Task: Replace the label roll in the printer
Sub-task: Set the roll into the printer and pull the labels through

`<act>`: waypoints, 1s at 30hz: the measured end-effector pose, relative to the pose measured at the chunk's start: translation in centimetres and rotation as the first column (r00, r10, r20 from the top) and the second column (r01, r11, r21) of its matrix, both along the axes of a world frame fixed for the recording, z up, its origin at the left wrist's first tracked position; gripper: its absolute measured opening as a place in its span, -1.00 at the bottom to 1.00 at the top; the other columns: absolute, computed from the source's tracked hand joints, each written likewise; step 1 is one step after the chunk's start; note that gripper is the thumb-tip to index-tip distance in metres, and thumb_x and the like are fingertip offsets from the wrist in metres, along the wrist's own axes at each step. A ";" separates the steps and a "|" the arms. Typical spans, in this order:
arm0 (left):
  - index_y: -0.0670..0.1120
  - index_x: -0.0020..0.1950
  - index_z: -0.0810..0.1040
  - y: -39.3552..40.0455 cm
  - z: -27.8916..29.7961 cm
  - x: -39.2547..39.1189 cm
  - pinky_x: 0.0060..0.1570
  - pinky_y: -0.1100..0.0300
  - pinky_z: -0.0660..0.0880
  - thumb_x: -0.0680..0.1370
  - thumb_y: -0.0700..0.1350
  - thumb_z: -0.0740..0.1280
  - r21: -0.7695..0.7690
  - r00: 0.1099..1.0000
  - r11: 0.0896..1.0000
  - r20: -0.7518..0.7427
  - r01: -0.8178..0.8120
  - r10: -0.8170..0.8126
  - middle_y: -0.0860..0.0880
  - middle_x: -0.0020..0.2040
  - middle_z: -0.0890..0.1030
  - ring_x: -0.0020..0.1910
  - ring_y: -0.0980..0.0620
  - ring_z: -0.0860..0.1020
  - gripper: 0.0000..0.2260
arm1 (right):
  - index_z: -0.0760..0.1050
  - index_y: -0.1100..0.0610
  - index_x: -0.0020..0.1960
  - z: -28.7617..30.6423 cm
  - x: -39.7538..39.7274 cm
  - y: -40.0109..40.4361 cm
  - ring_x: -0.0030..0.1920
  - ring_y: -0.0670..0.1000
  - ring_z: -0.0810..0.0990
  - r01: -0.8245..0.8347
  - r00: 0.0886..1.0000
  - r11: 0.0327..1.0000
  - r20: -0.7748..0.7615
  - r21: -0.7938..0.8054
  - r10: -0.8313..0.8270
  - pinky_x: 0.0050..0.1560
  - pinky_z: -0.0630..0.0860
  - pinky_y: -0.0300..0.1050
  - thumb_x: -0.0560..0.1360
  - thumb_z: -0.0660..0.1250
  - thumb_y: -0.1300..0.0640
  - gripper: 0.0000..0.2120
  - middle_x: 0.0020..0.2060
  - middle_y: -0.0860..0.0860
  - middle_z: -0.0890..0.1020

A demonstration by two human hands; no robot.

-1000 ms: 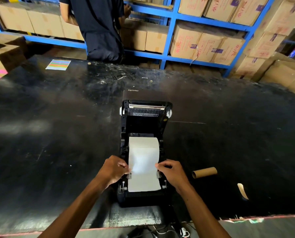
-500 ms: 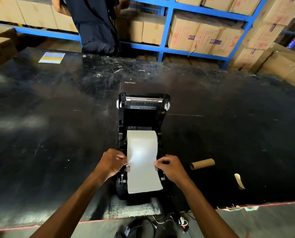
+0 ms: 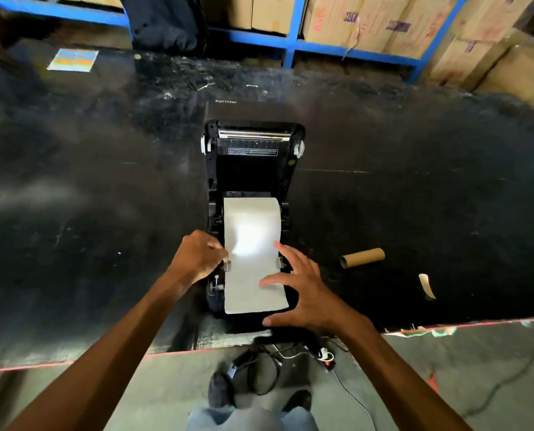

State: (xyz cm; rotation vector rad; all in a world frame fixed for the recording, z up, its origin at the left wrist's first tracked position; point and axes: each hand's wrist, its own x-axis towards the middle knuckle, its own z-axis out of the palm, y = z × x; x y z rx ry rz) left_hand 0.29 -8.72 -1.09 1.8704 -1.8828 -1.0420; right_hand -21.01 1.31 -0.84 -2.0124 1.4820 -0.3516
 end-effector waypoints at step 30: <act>-0.09 0.04 0.68 16.8 -2.2 0.4 0.04 0.12 0.52 0.52 -0.05 0.15 -0.515 0.914 0.779 0.363 0.358 -0.180 -0.02 0.02 0.72 0.06 -0.05 0.64 -0.67 | 0.61 0.07 0.14 -3.6 0.7 6.6 0.40 0.15 0.35 0.022 0.998 0.951 -0.055 -0.309 -0.041 0.28 0.23 0.02 0.52 0.07 -0.05 -0.59 0.34 0.09 0.50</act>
